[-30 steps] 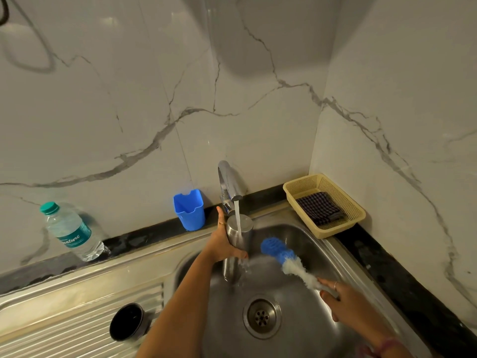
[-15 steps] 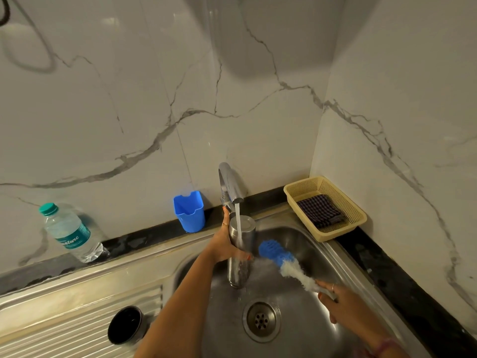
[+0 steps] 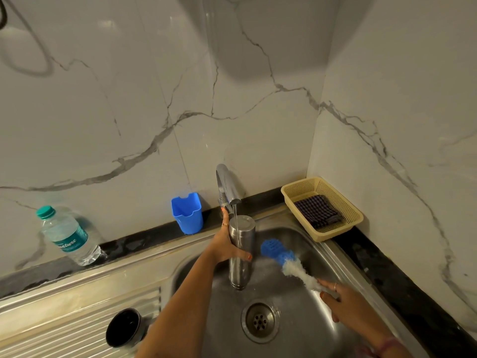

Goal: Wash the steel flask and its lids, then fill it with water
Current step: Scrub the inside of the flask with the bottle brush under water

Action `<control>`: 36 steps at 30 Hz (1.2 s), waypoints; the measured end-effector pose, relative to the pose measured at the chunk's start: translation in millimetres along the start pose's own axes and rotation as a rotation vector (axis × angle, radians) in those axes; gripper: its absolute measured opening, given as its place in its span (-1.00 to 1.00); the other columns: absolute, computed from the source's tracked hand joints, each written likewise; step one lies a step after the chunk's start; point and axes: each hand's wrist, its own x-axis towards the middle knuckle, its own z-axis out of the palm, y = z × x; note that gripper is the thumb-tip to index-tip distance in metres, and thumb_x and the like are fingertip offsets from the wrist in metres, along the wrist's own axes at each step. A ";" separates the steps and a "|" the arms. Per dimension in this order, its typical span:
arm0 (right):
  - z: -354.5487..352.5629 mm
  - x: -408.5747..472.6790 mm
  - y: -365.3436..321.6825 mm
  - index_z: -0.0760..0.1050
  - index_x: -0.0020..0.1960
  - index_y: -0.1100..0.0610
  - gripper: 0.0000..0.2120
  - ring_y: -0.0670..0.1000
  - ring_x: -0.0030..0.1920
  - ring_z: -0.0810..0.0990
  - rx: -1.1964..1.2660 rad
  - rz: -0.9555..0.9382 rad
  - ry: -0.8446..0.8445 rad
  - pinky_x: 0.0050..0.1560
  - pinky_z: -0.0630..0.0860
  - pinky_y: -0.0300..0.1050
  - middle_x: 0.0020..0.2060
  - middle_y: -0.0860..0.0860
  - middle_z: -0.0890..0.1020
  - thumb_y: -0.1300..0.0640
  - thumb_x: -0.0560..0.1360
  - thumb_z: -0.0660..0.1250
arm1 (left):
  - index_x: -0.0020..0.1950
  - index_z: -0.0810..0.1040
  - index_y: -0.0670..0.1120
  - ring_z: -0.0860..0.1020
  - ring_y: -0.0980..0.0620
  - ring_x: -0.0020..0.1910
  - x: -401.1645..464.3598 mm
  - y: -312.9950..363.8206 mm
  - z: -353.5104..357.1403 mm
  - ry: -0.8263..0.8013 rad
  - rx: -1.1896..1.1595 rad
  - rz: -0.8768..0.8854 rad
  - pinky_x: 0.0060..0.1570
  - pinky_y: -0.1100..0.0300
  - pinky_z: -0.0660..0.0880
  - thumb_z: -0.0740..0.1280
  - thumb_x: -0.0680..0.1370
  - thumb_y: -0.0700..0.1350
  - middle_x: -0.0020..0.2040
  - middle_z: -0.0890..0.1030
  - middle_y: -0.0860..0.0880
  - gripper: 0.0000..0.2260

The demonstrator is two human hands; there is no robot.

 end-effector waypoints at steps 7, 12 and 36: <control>-3.3 -2.8 1.6 0.45 0.32 -0.01 -0.68 -0.16 -0.37 0.54 0.024 -0.023 0.041 -0.37 0.40 -0.41 -0.31 -0.13 0.55 0.00 0.58 0.25 | 0.49 -0.55 0.09 0.31 -0.07 0.48 -0.6 -5.0 0.6 0.017 0.028 -0.001 0.49 -0.09 0.23 0.66 0.19 -0.07 0.49 0.36 -0.05 0.43; -29.2 -15.9 -4.8 0.36 0.32 -0.17 -0.68 -0.17 -0.49 0.47 0.048 -0.160 0.051 -0.45 0.38 -0.40 -0.42 0.00 0.55 0.00 0.58 0.24 | 0.60 -0.29 0.00 0.35 0.02 0.40 -11.4 -13.3 11.8 0.097 0.079 -0.033 0.46 -0.04 0.27 0.66 0.20 -0.15 0.42 0.40 0.02 0.31; 5.0 -26.9 -59.3 0.14 0.40 -0.30 -0.55 -0.24 -0.37 0.51 -0.151 -0.425 0.049 -0.37 0.41 -0.37 -0.34 -0.27 0.47 0.12 0.64 0.14 | 0.25 0.37 0.04 0.51 0.14 0.05 -63.6 -14.8 44.8 0.280 -0.071 -0.132 -0.02 0.34 0.44 0.63 0.26 -0.20 0.09 0.53 0.12 -0.32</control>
